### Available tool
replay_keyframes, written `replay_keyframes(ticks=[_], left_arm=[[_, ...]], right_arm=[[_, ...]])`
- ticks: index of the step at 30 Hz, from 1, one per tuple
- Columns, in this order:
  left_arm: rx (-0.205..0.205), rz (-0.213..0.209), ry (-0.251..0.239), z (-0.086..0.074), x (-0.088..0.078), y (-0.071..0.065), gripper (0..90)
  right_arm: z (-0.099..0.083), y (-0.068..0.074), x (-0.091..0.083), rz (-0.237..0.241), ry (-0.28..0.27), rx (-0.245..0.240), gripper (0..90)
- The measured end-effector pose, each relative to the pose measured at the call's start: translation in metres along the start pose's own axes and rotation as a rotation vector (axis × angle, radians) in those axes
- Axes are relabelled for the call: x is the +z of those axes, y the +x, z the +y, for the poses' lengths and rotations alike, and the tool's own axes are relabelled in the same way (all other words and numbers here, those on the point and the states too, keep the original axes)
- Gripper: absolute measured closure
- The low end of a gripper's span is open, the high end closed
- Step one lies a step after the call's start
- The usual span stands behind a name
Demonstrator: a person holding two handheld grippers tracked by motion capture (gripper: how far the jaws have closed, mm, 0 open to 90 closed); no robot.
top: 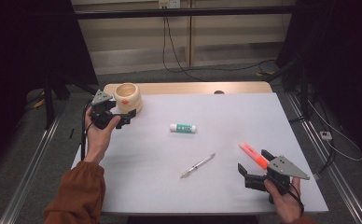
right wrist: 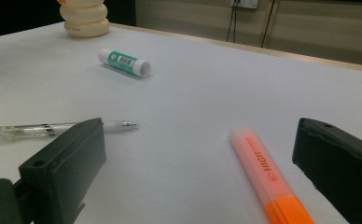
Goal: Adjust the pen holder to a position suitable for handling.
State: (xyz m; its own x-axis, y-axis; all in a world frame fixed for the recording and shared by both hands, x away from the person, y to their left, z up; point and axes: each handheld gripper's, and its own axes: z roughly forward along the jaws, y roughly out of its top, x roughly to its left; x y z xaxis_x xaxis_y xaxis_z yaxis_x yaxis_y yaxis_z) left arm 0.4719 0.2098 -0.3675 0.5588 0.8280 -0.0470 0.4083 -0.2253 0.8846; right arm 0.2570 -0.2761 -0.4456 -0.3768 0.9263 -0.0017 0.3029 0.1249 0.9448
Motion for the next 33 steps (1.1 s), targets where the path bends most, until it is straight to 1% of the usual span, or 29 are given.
replay_keyframes(ticks=[1, 2, 3, 4, 6, 8, 9, 10, 11, 12, 13, 14, 15, 16, 17, 18, 19, 21, 23, 24, 25, 26, 29, 30, 31, 32, 33], left_arm=[[-0.01, 0.005, 0.005, 0.001, 0.004, 0.002, 7.5], [-0.012, 0.008, 0.007, 0.002, 0.007, 0.004, 7.5], [-0.009, 0.025, 0.017, 0.005, 0.013, 0.008, 7.5], [-0.009, 0.024, 0.021, 0.007, 0.016, 0.011, 7.5], [0.0, 0.044, 0.03, 0.009, 0.023, 0.017, 7.5], [-0.011, 0.056, 0.046, 0.012, 0.029, 0.024, 7.5], [-0.011, 0.056, 0.046, 0.012, 0.029, 0.024, 7.5], [-0.022, 0.079, 0.049, 0.015, 0.034, 0.032, 7.6], [-0.032, 0.077, 0.05, 0.016, 0.036, 0.037, 7.6], [-0.032, 0.077, 0.05, 0.016, 0.036, 0.037, 7.6], [-0.046, 0.098, 0.054, 0.019, 0.04, 0.044, 7.7], [-0.048, 0.108, 0.058, 0.021, 0.042, 0.048, 8.0], [-0.058, 0.114, 0.059, 0.023, 0.044, 0.051, 8.1], [-0.058, 0.114, 0.059, 0.023, 0.044, 0.051, 8.4], [-0.06, 0.131, 0.069, 0.026, 0.046, 0.057, 9.2], [-0.06, 0.131, 0.069, 0.026, 0.046, 0.057, 10.0], [-0.073, 0.135, 0.084, 0.028, 0.05, 0.063, 10.8], [-0.092, 0.146, 0.081, 0.029, 0.053, 0.068, 13.4], [-0.106, 0.148, 0.101, 0.029, 0.058, 0.074, 15.6], [-0.106, 0.148, 0.101, 0.029, 0.058, 0.074, 16.8], [-0.111, 0.152, 0.114, 0.028, 0.06, 0.077, 19.8], [-0.131, 0.151, 0.124, 0.028, 0.064, 0.08, 21.2], [-0.136, 0.153, 0.127, 0.028, 0.068, 0.082, 22.0], [-0.138, 0.163, 0.141, 0.027, 0.073, 0.083, 21.7], [-0.138, 0.163, 0.141, 0.027, 0.073, 0.083, 20.4], [-0.144, 0.175, 0.165, 0.027, 0.08, 0.084, 20.4], [-0.144, 0.175, 0.165, 0.027, 0.08, 0.084, 21.1]], right_arm=[[0.0, 0.0, 0.0, 0.0, 0.001, -0.001, 2.7], [0.0, 0.0, 0.001, 0.001, 0.001, 0.0, 2.7], [0.0, 0.0, 0.001, 0.003, 0.001, 0.001, 2.7], [-0.001, -0.001, 0.001, 0.006, 0.002, 0.0, 2.7], [-0.001, -0.002, 0.002, 0.007, 0.005, 0.002, 2.8], [-0.001, -0.002, 0.003, 0.008, 0.008, 0.008, 2.8], [-0.001, -0.002, 0.003, 0.009, 0.009, 0.008, 2.8], [-0.001, -0.002, 0.003, 0.011, 0.014, 0.007, 2.8], [-0.001, -0.002, 0.003, 0.013, 0.015, 0.006, 2.7], [-0.001, -0.002, 0.003, 0.015, 0.015, 0.005, 2.8], [-0.001, -0.001, 0.003, 0.015, 0.016, 0.004, 2.8], [-0.001, -0.001, 0.004, 0.02, 0.016, 0.005, 2.7], [-0.001, -0.001, 0.004, 0.024, 0.014, 0.004, 2.7], [-0.001, -0.001, 0.004, 0.026, 0.013, 0.002, 2.8], [-0.001, -0.001, 0.004, 0.026, 0.012, 0.0, 2.7], [-0.001, -0.001, 0.004, 0.026, 0.013, 0.0, 2.7], [-0.001, -0.001, 0.004, 0.027, 0.012, 0.0, 2.7], [-0.001, -0.001, 0.004, 0.025, 0.012, 0.0, 2.7], [-0.001, -0.001, 0.004, 0.025, 0.013, 0.0, 2.7], [-0.002, -0.001, 0.004, 0.024, 0.013, -0.002, 2.7], [-0.002, -0.001, 0.004, 0.023, 0.015, 0.0, 2.7], [-0.002, -0.001, 0.003, 0.02, 0.016, 0.002, 2.7], [-0.002, -0.003, 0.004, 0.018, 0.016, 0.005, 2.7], [-0.002, -0.003, 0.004, 0.018, 0.016, 0.007, 2.7], [-0.002, -0.003, 0.004, 0.02, 0.015, 0.007, 2.7], [-0.002, -0.003, 0.004, 0.021, 0.014, 0.005, 2.7], [-0.002, -0.002, 0.004, 0.02, 0.015, 0.005, 2.7]])
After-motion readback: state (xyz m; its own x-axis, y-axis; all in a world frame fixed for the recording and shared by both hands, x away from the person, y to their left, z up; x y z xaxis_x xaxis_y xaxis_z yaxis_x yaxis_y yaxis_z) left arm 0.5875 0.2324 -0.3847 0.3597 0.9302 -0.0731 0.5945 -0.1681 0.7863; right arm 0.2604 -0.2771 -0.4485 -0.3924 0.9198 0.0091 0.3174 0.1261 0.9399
